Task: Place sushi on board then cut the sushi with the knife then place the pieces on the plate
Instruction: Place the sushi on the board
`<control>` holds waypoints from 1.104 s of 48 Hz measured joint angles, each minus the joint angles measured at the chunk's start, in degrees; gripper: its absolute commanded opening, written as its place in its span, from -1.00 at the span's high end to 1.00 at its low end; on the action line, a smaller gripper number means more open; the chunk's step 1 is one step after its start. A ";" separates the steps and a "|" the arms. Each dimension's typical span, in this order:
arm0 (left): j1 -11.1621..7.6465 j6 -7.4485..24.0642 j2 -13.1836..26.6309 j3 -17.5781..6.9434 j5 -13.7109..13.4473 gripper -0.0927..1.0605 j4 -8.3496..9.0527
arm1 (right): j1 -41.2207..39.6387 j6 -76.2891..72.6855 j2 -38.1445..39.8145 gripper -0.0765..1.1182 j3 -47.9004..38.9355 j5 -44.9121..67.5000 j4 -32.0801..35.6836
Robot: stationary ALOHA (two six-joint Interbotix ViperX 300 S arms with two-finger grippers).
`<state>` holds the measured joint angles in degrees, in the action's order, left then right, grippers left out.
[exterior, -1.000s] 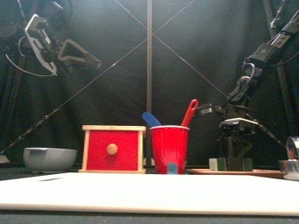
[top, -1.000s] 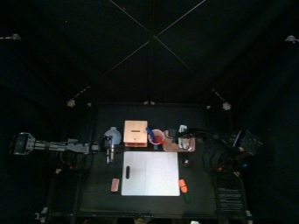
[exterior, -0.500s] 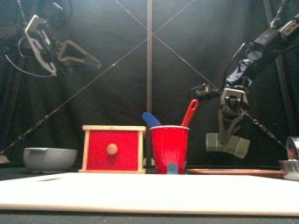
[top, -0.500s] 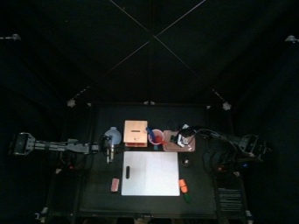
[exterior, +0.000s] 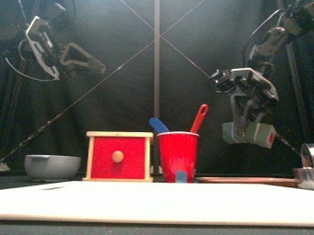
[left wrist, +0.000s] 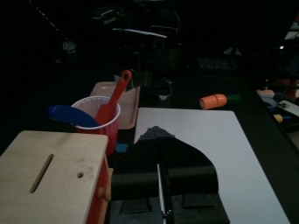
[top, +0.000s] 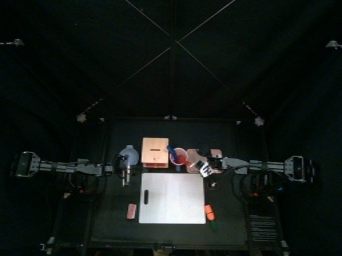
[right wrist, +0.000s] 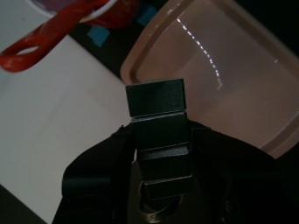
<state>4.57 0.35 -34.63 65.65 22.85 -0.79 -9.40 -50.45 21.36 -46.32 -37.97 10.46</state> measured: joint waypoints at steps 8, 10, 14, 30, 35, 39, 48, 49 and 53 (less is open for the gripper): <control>0.09 0.00 0.00 0.35 0.00 0.83 0.00 | 9.67 -22.85 -1.76 -0.20 1.58 -0.35 8.53; 0.09 0.00 0.00 0.62 0.00 0.83 0.00 | 11.95 -28.48 -2.99 -0.20 2.37 -0.44 10.90; 0.18 0.00 0.00 0.79 0.00 0.83 0.00 | 16.00 -37.97 -6.24 -0.20 4.22 -1.05 14.85; 0.18 0.00 -0.62 1.32 0.00 0.83 0.09 | 25.14 -61.87 -20.57 -0.20 16.70 -10.02 20.48; 0.18 0.00 -0.62 1.41 0.00 0.83 0.00 | 25.58 -65.13 -24.96 -0.20 21.09 -11.78 19.25; 0.18 0.00 -0.62 1.58 -0.18 0.83 0.09 | 25.66 -66.27 -28.04 -0.20 24.52 -13.01 17.67; 0.18 0.09 -0.70 1.67 -1.23 0.83 0.09 | 25.66 -66.71 -33.31 -0.21 30.59 -17.93 14.24; 0.18 0.09 -0.70 1.76 -1.41 0.83 0.09 | 25.66 -66.71 -33.84 -0.21 31.20 -18.63 13.89; 0.18 0.09 -0.70 1.67 -1.93 0.83 0.26 | 25.22 -66.71 -35.07 -0.21 33.31 -20.65 13.18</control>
<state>4.75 0.44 -35.33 67.32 20.92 -0.53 15.82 -117.16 -13.71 -13.01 -58.62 23.64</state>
